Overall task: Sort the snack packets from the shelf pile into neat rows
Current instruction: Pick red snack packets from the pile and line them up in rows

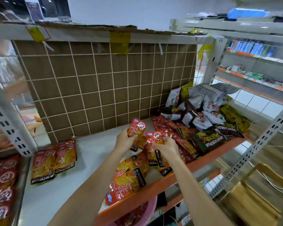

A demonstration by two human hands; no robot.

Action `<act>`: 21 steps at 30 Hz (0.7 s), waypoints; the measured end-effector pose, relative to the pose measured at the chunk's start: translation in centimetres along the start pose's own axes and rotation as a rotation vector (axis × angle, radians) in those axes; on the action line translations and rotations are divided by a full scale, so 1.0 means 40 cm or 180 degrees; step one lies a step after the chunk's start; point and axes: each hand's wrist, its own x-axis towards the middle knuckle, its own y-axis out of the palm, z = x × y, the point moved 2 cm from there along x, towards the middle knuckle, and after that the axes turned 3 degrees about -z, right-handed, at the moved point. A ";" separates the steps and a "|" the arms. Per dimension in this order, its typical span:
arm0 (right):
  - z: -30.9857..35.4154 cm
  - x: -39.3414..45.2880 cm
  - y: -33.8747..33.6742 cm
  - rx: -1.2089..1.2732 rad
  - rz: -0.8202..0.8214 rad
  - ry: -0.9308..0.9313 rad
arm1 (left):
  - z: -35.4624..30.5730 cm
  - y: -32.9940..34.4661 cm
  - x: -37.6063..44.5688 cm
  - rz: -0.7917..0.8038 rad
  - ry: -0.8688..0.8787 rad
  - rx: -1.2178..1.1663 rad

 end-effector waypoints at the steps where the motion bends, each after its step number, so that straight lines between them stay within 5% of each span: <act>1: 0.004 0.007 0.004 -0.0004 0.0002 -0.0028 | 0.002 -0.020 -0.004 -0.0072 0.0012 -0.0135; 8: 0.089 0.001 0.064 0.0054 -0.0211 -0.0658 | 0.087 -0.168 -0.065 -0.0438 -0.0201 -0.0888; 21: 0.289 -0.189 0.493 0.0866 0.1309 -0.0888 | 0.321 -0.494 -0.252 -0.2153 -0.0746 -0.0513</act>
